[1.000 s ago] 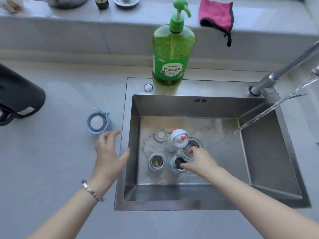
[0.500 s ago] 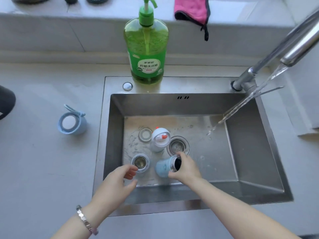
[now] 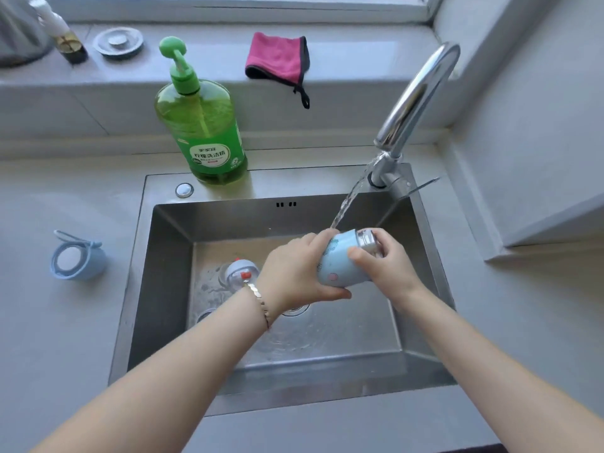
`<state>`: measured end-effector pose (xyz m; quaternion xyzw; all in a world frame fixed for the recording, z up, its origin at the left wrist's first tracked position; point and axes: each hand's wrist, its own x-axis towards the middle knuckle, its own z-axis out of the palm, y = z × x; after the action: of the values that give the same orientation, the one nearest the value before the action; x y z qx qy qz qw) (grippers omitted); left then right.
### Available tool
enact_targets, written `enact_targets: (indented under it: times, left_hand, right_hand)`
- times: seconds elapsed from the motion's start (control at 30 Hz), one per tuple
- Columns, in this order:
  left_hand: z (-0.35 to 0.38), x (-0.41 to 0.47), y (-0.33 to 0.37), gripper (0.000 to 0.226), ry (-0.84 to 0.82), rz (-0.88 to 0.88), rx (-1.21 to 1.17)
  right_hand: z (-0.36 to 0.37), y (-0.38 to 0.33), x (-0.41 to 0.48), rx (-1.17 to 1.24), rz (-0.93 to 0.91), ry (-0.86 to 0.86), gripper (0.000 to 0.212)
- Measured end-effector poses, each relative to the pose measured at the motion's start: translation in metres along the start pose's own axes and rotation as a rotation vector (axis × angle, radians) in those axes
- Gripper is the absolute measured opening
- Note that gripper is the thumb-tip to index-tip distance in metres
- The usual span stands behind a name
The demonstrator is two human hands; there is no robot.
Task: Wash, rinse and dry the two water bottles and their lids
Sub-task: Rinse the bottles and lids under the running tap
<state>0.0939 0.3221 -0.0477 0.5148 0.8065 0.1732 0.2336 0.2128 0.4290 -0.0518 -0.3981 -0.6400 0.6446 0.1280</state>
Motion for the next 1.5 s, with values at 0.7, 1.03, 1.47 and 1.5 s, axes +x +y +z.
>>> enact_targets:
  times: [0.7,1.03,1.47,1.5]
  left_hand:
    - [-0.014,0.036,0.026,0.053,0.175,-0.097,-0.02]
    - [-0.009,0.015,0.006,0.029,-0.094,-0.275,-0.492]
    - [-0.044,0.016,0.004,0.042,0.2,-0.204,-0.504]
    - [-0.046,0.02,0.004,0.039,0.139,-0.254,-0.535]
  right_hand:
    - [-0.015,-0.012,0.038,0.082,-0.126,0.05,0.044]
    - [-0.03,-0.015,0.045,0.317,0.015,0.12,0.068]
    - [-0.013,-0.023,0.035,-0.407,0.029,-0.284,0.058]
    - [-0.012,-0.03,0.035,-0.517,-0.024,-0.318,0.062]
